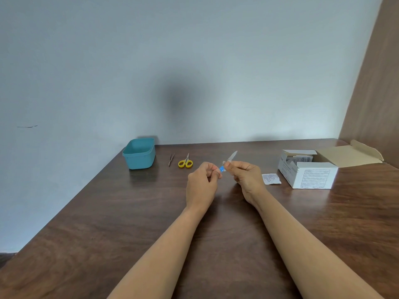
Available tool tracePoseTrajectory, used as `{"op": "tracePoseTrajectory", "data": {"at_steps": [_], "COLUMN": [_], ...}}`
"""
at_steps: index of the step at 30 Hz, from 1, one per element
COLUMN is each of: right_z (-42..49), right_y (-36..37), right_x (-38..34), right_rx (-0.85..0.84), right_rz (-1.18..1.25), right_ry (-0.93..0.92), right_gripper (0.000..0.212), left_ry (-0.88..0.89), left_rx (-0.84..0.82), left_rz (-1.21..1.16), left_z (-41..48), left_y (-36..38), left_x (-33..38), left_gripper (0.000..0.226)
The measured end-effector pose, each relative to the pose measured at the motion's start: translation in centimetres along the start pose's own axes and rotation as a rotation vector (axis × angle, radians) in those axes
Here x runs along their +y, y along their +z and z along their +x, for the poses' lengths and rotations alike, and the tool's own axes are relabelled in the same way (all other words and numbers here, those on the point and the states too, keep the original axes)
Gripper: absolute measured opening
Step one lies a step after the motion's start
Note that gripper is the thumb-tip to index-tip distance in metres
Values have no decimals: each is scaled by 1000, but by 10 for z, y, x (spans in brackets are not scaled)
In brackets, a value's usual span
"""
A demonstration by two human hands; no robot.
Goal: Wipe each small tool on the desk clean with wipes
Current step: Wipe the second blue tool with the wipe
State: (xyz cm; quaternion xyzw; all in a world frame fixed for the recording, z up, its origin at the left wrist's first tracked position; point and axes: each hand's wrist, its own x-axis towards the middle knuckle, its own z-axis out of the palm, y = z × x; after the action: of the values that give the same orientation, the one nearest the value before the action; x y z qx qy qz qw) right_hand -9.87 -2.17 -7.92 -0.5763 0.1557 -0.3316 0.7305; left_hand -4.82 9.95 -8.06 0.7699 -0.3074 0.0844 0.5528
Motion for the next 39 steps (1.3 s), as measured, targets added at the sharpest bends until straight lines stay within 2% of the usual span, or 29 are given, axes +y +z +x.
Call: {"op": "tracePoseTrajectory", "data": {"at_steps": [4, 11, 19, 24, 29, 39], "right_z": [-3, 2, 4, 4, 4, 5], "right_y": [3, -1, -3, -3, -3, -4], "right_x": [-2, 1, -6, -8, -8, -7], "right_rx": [-46, 64, 213, 205, 263, 278], "right_rz": [-57, 34, 385, 378, 419, 448], "right_ry": [-29, 21, 83, 91, 110, 86], "right_gripper": [12, 12, 8, 17, 7, 9], "left_ry": [0, 61, 44, 33, 43, 25], "left_rx": [-11, -90, -118, -110, -129, -74], "left_rz": [-22, 14, 27, 32, 63, 36], "left_z": [1, 0, 1, 2, 1, 4], "left_y": [-1, 3, 5, 4, 3, 4], "left_x": [-1, 2, -1, -3, 0, -4], "left_gripper": [6, 6, 7, 7, 6, 11]}}
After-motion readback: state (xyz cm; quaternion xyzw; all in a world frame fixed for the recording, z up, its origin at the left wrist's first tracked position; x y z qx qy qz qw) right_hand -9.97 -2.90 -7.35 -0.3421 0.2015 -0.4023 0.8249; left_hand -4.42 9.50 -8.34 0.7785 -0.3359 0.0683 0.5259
